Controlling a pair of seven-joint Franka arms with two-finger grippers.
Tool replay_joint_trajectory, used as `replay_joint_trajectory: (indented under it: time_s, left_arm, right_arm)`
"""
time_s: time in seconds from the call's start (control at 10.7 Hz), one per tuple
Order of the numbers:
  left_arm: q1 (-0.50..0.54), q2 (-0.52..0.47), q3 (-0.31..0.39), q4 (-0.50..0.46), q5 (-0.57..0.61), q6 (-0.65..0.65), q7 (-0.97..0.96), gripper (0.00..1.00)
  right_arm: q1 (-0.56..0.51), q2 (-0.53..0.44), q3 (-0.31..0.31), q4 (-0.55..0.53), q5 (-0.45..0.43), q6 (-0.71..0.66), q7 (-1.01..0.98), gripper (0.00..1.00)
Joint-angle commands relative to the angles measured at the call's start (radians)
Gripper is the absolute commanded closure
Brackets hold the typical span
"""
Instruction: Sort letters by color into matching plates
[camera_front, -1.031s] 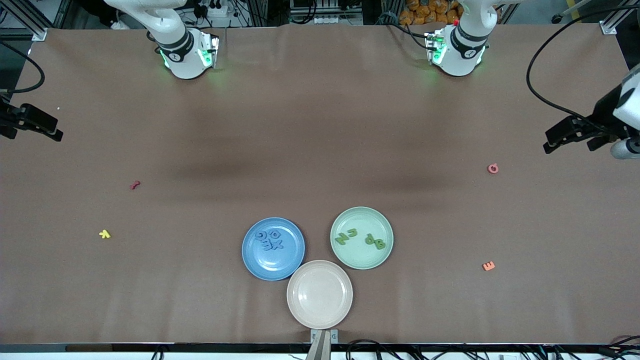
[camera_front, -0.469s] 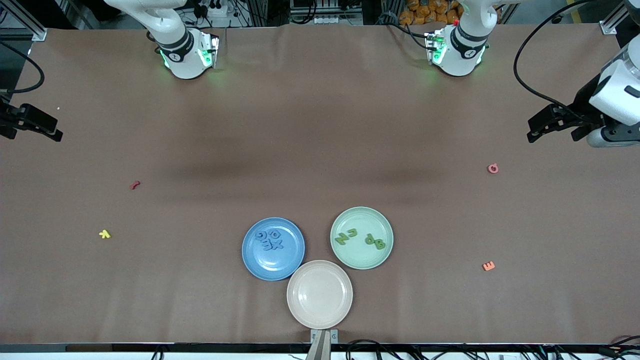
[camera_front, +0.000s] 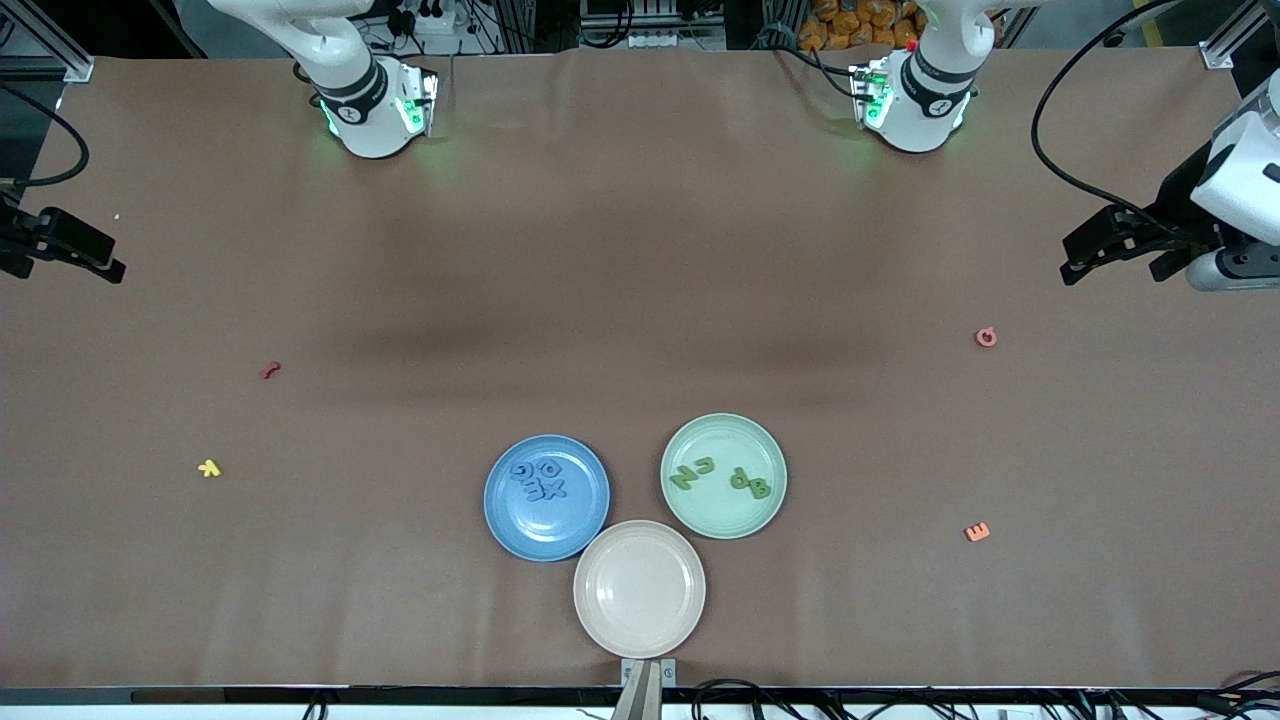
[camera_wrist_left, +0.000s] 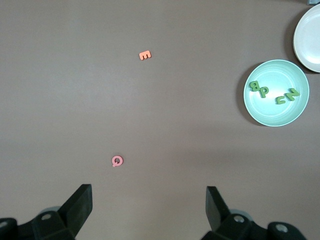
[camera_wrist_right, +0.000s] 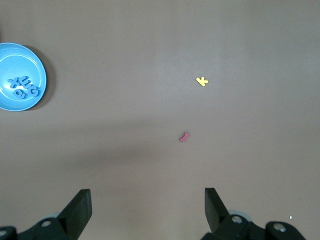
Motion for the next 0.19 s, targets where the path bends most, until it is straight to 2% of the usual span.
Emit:
replay_joint_trajectory:
  time_s: [0.0, 0.09]
  left_arm:
    - [0.000, -0.005, -0.006, 0.012, -0.017, -0.012, -0.006, 0.00]
    - [0.000, -0.005, -0.006, 0.011, -0.017, -0.012, -0.003, 0.00]
  right_arm:
    - [-0.015, 0.003, 0.012, 0.009, 0.000, 0.000, 0.009, 0.00]
    - [-0.015, 0.003, 0.012, 0.009, 0.000, 0.000, 0.009, 0.00]
